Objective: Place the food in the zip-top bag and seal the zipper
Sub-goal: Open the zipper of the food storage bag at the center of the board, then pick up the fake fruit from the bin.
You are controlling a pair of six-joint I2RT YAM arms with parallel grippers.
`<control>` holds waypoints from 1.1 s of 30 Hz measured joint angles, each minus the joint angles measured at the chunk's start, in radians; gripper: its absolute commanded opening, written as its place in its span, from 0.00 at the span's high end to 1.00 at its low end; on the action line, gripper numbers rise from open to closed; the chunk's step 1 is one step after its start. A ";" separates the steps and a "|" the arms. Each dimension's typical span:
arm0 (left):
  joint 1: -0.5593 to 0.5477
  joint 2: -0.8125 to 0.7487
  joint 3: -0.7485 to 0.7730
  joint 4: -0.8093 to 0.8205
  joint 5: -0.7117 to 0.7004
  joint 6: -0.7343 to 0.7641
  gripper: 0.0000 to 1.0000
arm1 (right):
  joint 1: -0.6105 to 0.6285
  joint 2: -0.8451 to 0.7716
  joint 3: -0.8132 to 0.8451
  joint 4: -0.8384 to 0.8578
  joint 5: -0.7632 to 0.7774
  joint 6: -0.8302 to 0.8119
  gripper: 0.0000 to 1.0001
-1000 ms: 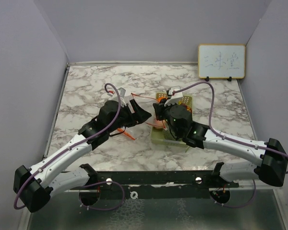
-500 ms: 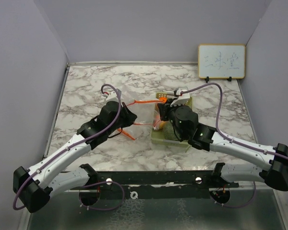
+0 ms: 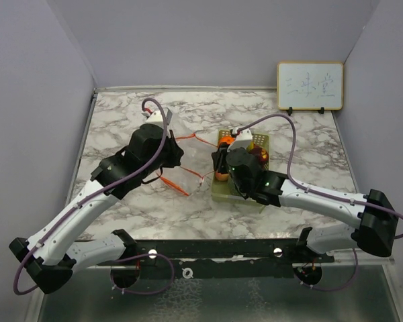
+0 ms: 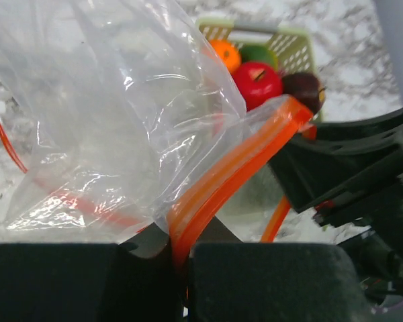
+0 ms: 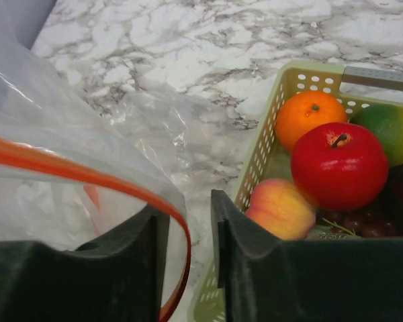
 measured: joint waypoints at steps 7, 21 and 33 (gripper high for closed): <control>0.003 0.013 -0.199 0.007 0.028 0.000 1.00 | -0.002 -0.001 0.000 -0.038 -0.150 -0.084 0.21; 0.003 0.048 -0.238 0.082 0.023 -0.001 1.00 | -0.006 -0.219 0.061 -0.167 -0.267 -0.171 0.00; 0.003 0.034 -0.291 0.143 0.001 0.002 1.00 | -0.415 -0.088 0.093 -0.360 -0.243 -0.109 0.00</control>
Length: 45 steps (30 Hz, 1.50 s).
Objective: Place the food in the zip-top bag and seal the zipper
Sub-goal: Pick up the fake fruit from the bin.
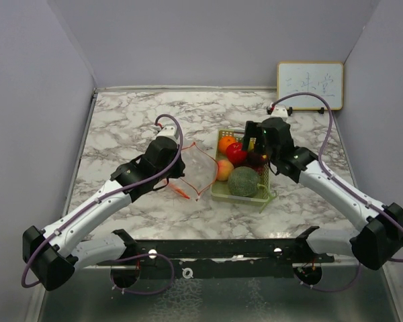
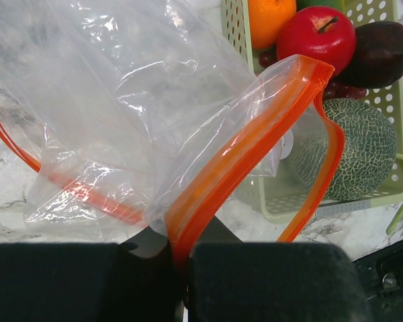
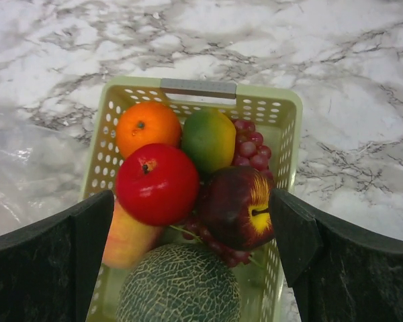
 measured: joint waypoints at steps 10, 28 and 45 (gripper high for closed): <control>0.000 -0.024 -0.022 0.032 0.015 0.007 1.00 | -0.078 0.192 -0.010 -0.008 -0.059 0.010 0.01; 0.000 -0.020 -0.035 0.053 0.032 0.018 1.00 | -0.117 0.188 -0.126 0.032 -0.051 -0.007 0.22; 0.000 0.023 -0.038 0.069 0.037 0.017 1.00 | -0.118 0.026 -0.111 0.011 -0.148 -0.068 0.79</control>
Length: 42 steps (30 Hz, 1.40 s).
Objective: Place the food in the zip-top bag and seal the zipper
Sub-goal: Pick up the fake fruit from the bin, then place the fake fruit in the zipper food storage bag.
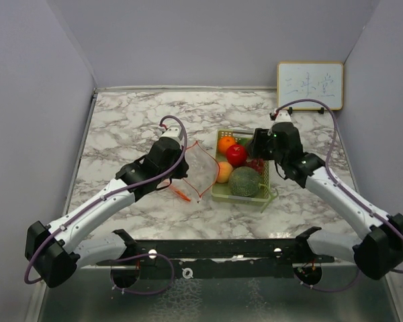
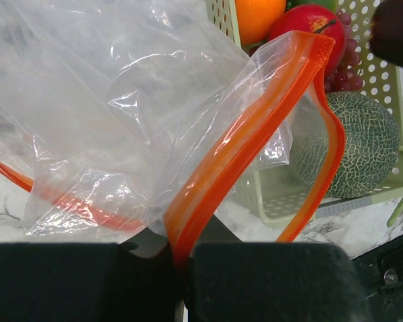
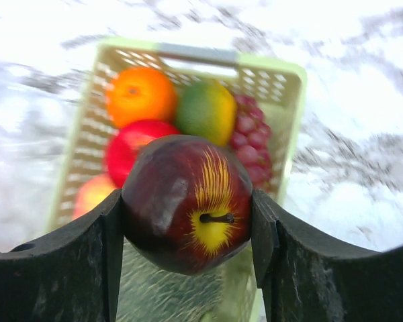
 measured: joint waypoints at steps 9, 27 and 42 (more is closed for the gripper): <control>0.000 0.032 0.002 0.017 0.028 -0.011 1.00 | 0.012 -0.208 0.039 0.137 -0.436 -0.045 0.82; 0.002 0.036 0.076 0.024 0.097 -0.035 1.00 | 0.261 -0.021 -0.003 0.336 -0.517 -0.076 0.27; 0.002 0.022 0.059 0.027 0.124 -0.056 1.00 | 0.266 -0.084 0.008 0.299 -0.312 -0.101 0.01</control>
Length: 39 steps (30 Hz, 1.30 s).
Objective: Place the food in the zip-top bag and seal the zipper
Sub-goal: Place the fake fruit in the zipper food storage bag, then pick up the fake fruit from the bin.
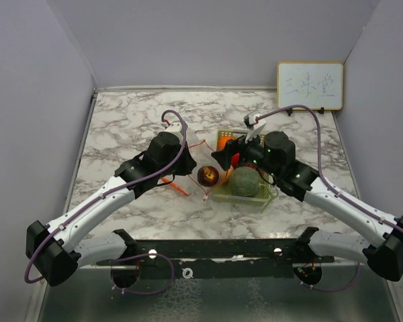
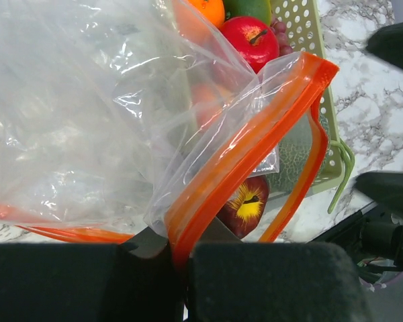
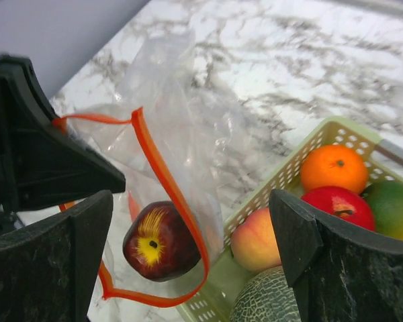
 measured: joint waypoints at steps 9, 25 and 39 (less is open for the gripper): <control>0.000 -0.037 0.000 -0.034 -0.072 0.011 1.00 | -0.002 0.023 0.093 -0.147 0.376 0.073 0.00; 0.000 -0.106 -0.020 -0.050 -0.101 0.011 1.00 | -0.065 0.439 0.130 -0.237 0.476 0.134 0.00; 0.000 -0.132 -0.034 -0.051 -0.101 0.004 1.00 | -0.080 0.423 0.070 -0.157 0.477 0.107 0.31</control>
